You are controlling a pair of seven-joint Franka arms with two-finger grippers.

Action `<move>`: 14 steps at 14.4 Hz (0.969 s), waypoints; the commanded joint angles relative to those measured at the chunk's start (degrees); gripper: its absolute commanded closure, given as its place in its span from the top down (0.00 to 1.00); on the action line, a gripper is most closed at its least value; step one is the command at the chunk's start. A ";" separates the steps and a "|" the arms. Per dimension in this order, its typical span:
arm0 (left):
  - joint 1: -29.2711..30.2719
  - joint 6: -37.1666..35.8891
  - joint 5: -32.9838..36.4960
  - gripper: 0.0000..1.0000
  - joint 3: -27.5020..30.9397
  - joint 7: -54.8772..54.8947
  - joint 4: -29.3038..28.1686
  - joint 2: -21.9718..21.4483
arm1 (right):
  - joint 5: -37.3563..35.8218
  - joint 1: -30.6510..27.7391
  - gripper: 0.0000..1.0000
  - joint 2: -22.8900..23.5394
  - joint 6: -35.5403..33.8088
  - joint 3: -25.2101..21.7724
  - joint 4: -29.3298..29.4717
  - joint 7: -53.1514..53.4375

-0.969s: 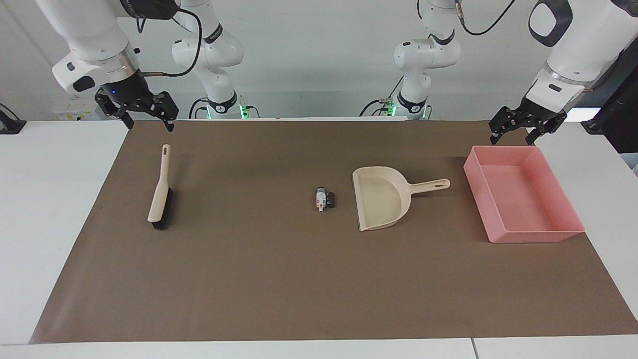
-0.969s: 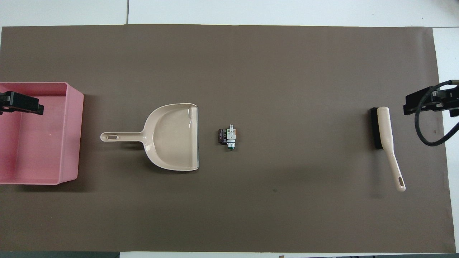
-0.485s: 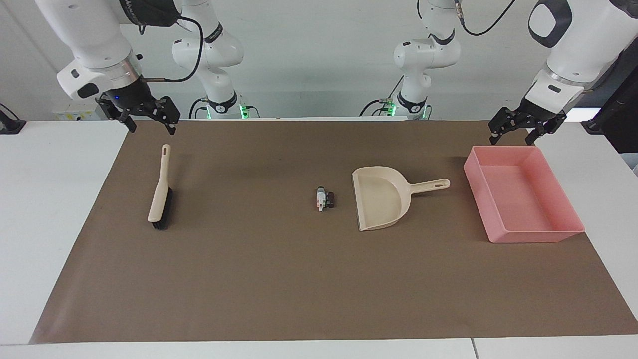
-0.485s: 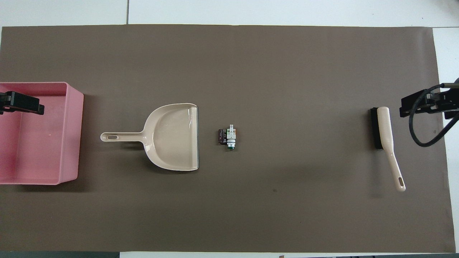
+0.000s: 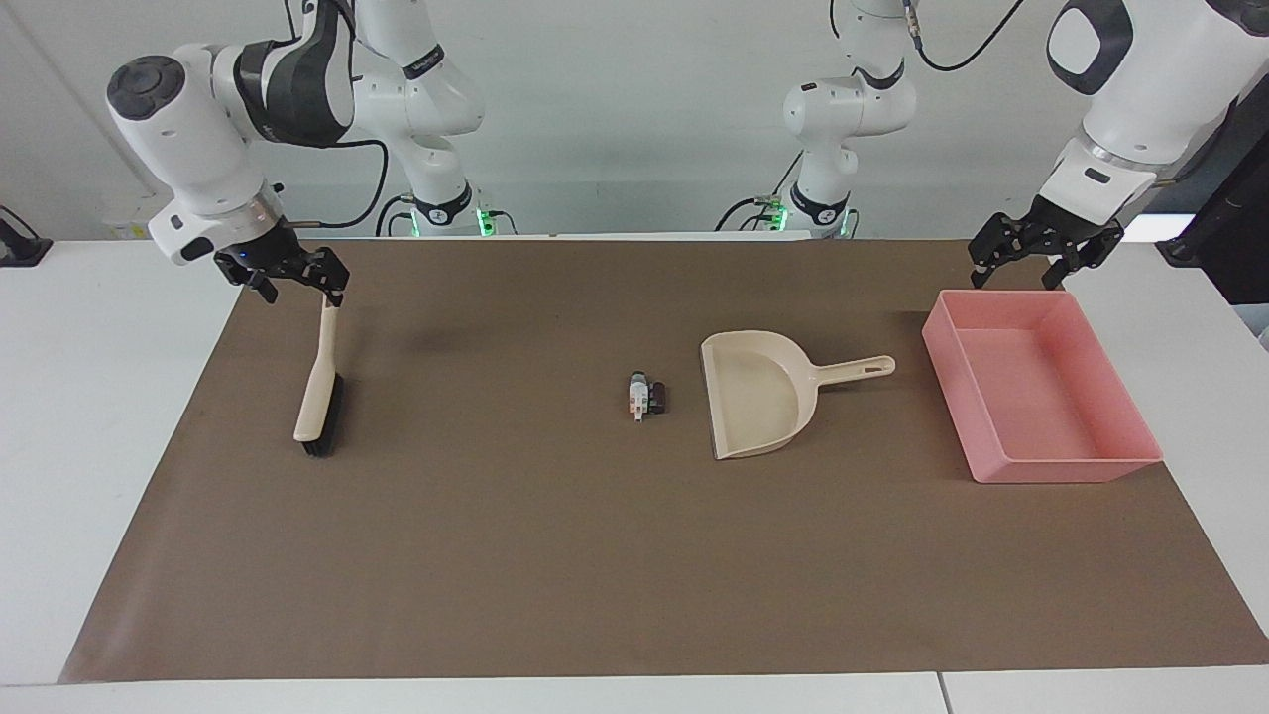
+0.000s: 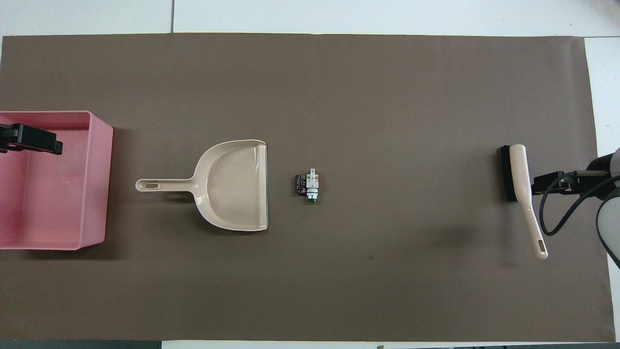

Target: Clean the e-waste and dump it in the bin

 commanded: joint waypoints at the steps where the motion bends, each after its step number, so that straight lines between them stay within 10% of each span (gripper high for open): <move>1: -0.44 1.39 -0.15 0.99 0.09 7.35 -0.34 -0.16 | 0.56 -4.29 0.99 -2.10 8.41 0.28 -10.25 -5.72; 10: -5.79 12.18 -0.33 0.99 -0.18 42.67 -11.13 -4.37 | 0.65 -8.00 0.98 -0.43 23.38 0.28 -23.46 -6.61; 14: -7.72 16.24 -0.33 0.99 -0.09 62.89 -19.75 -6.40 | 0.65 -8.00 0.80 -0.43 23.65 0.28 -23.56 -8.10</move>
